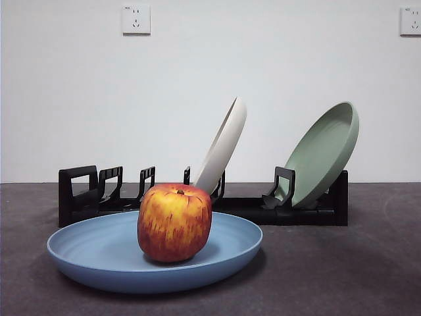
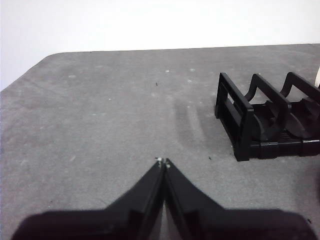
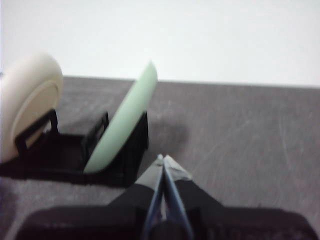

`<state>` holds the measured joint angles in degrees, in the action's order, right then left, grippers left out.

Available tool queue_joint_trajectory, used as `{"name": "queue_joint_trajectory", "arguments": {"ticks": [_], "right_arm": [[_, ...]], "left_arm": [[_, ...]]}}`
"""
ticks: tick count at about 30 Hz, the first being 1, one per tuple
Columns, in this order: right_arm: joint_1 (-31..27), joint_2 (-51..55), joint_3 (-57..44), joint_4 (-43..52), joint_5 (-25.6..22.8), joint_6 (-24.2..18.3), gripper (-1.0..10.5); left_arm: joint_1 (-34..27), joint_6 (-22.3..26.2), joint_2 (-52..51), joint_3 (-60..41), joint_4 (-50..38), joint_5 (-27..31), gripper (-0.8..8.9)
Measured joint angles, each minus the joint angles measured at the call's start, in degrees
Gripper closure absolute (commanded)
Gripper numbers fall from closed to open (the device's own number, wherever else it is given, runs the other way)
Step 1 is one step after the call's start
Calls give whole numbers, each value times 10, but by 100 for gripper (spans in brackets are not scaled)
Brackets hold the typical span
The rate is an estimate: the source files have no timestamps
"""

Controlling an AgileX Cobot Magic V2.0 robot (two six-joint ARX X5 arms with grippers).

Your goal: Take the blue plate from the plate rack,put the plate on the table,take the apple from the table,put the apple in the plate

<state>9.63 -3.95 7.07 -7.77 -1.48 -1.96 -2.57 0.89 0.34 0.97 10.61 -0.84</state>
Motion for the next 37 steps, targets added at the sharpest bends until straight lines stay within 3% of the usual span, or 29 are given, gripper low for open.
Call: {"name": "queue_joint_trajectory", "arguments": {"ticks": [6, 17, 37], "right_arm": [[0, 37, -57, 3, 0, 25, 946], [0, 37, -62, -21, 0, 66, 946], [0, 36, -62, -21, -1, 73, 946]], "left_arm": [[0, 0, 0, 0, 0, 0, 815], [0, 0, 0, 0, 0, 0, 815], [0, 0, 0, 0, 0, 0, 815]]}}
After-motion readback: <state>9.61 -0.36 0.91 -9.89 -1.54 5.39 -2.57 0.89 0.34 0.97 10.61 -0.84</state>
